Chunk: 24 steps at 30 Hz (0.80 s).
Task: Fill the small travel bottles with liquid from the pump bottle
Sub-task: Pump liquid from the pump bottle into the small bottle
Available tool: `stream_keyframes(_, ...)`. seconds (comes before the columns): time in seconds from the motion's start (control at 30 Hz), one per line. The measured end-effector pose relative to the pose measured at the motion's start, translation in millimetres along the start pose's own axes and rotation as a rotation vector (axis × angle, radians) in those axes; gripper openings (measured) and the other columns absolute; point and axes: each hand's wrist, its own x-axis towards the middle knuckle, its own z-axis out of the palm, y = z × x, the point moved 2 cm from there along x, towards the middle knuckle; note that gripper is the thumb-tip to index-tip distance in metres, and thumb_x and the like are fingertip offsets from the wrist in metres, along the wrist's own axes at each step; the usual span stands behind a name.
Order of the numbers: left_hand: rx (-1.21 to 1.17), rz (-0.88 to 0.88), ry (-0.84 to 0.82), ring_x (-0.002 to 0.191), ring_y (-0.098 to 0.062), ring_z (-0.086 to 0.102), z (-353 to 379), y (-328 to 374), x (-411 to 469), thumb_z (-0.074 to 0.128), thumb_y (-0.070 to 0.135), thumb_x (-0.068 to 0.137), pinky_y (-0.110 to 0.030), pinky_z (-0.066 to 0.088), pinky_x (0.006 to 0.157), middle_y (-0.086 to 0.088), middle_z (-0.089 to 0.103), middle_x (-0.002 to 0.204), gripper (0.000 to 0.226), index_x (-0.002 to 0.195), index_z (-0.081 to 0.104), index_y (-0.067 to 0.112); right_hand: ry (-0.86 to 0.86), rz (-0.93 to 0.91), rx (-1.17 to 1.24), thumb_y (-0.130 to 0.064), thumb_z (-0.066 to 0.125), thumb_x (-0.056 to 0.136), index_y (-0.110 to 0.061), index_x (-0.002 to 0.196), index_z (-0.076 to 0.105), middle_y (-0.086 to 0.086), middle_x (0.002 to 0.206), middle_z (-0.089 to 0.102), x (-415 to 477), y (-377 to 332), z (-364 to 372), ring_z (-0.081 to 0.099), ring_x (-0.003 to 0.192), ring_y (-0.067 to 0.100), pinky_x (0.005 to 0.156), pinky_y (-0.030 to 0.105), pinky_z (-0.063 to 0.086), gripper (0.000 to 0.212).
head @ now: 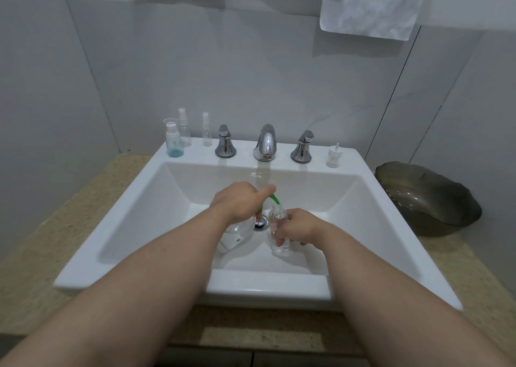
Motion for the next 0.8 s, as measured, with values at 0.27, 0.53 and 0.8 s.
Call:
stream_keyframes(0.27,0.005,0.015,0.0,0.077,-0.019,0.064,0.7,0.1,0.3,0.035,0.067,0.098,-0.035,0.047,0.074,0.006,0.072,0.07,0.074,0.055,0.071,0.018,-0.007,-0.003,0.005,-0.023,0.065,0.05,-0.025,0.08,0.067,-0.001,0.081,0.063,-0.4,-0.3,0.3,0.049,0.074,0.02,0.056,0.026,0.036,0.031)
stream_keyframes(0.53,0.015,0.033,0.017,0.076,-0.023,0.064,1.1,-0.2,1.6,0.037,0.059,0.097,-0.034,0.045,0.068,0.001,0.072,0.075,0.066,0.057,0.069,0.017,-0.002,-0.007,0.001,-0.022,0.065,0.049,-0.025,0.08,0.067,0.0,0.081,0.061,-0.3,-1.1,0.6,0.047,0.072,0.02,0.055,0.025,0.035,0.031)
stream_keyframes(0.8,0.037,0.024,0.006,0.072,-0.023,0.06,0.0,0.6,2.9,0.04,0.049,0.097,-0.032,0.041,0.064,0.002,0.066,0.069,0.057,0.063,0.072,0.017,-0.009,-0.008,-0.004,-0.023,0.065,0.054,-0.027,0.08,0.065,-0.001,0.082,0.066,0.2,0.3,1.2,0.051,0.077,0.019,0.057,0.026,0.035,0.026)
